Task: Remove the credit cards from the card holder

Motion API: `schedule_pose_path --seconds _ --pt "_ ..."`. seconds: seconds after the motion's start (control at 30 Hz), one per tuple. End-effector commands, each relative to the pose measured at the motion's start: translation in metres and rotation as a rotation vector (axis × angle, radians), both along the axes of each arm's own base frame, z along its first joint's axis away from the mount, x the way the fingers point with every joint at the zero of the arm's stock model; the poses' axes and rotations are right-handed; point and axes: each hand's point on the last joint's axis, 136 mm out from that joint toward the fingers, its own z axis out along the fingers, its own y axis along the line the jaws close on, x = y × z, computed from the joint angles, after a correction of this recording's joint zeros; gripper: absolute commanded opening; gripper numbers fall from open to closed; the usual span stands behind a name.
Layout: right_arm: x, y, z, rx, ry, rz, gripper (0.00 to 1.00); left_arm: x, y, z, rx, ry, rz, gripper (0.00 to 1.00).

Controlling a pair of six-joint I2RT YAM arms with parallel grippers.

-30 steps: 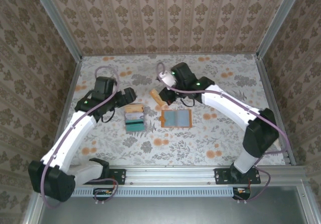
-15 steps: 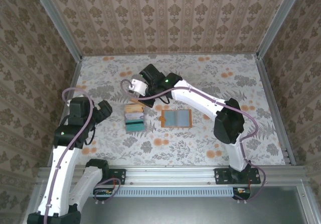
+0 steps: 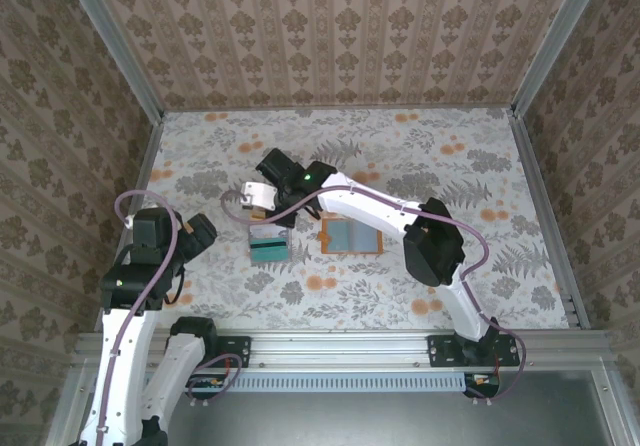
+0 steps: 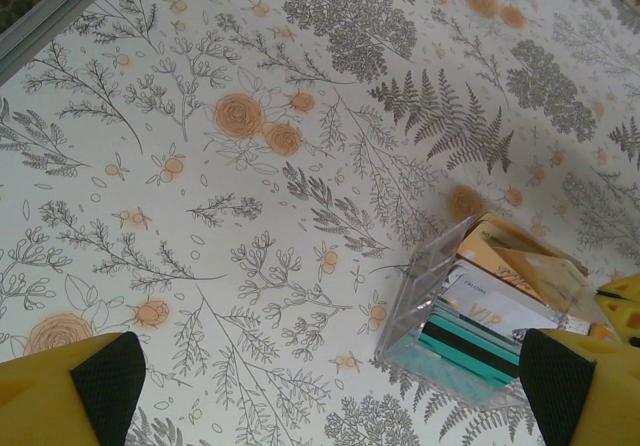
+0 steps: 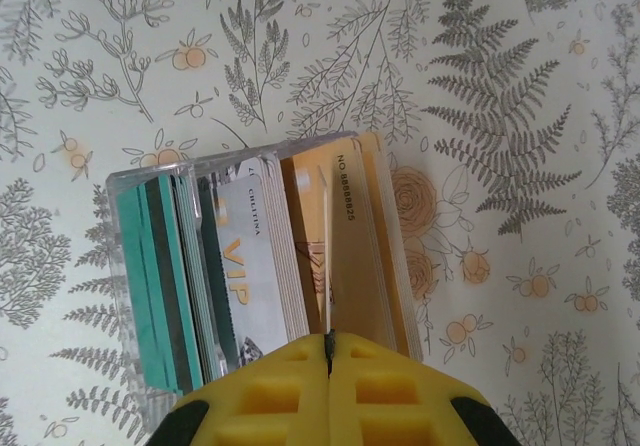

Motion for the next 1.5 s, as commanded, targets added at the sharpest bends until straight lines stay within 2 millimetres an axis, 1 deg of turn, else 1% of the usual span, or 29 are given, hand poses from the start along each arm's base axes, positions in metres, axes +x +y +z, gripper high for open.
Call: schedule_pose_path --seconds 0.0,0.2,0.33,0.37,0.43,0.5,0.63,0.73,0.87,0.9,0.93,1.03,1.1,1.23,1.33,1.47 --pt "0.011 0.004 -0.002 -0.023 -0.059 0.003 0.00 -0.008 0.006 -0.006 0.009 0.025 0.025 1.00" --pt "0.010 0.012 -0.008 -0.019 -0.052 0.011 0.00 -0.009 0.006 -0.007 0.007 0.030 0.027 1.00" --pt "0.008 0.013 -0.014 -0.024 -0.041 0.009 0.01 -0.009 0.006 -0.007 0.003 0.030 0.026 1.00" --pt "0.008 0.013 -0.015 -0.026 -0.041 0.006 0.03 -0.008 0.006 -0.007 0.002 0.030 0.025 1.00" --pt "0.011 0.013 -0.014 -0.023 -0.052 -0.010 0.16 -0.008 0.005 -0.007 0.000 0.028 0.023 1.00" --pt "0.016 0.013 -0.011 -0.017 -0.071 -0.034 0.27 -0.008 0.005 -0.007 0.000 0.027 0.021 1.00" --pt "0.025 0.013 -0.003 0.008 -0.097 -0.085 0.29 -0.005 0.003 -0.005 0.003 0.021 0.006 1.00" --pt "0.032 0.009 0.002 0.015 -0.121 -0.127 0.31 -0.001 0.000 -0.004 -0.001 0.015 -0.017 1.00" --pt "0.039 -0.001 0.012 0.036 -0.156 -0.198 0.32 0.008 -0.009 -0.003 -0.021 0.006 -0.059 0.99" --pt "0.039 -0.008 0.013 0.039 -0.151 -0.222 0.32 0.011 -0.011 -0.002 -0.029 -0.001 -0.069 0.98" --pt "0.042 -0.008 0.020 0.071 -0.160 -0.243 0.32 0.013 -0.014 -0.001 -0.038 -0.004 -0.079 0.97" --pt "0.045 -0.027 0.033 0.133 -0.153 -0.329 0.33 0.024 -0.022 -0.001 -0.065 -0.019 -0.107 0.92" --pt "0.047 -0.044 0.040 0.175 -0.137 -0.399 0.33 0.032 -0.028 -0.002 -0.087 -0.023 -0.119 0.88" --pt "0.044 -0.080 0.045 0.234 -0.095 -0.525 0.34 0.050 -0.045 -0.004 -0.125 -0.027 -0.159 0.83" --pt "0.039 -0.110 0.044 0.265 -0.050 -0.617 0.34 0.064 -0.066 -0.006 -0.122 -0.024 -0.211 0.80" --pt "0.031 -0.150 0.029 0.276 0.041 -0.755 0.33 0.084 -0.109 -0.009 -0.096 -0.014 -0.323 0.72"
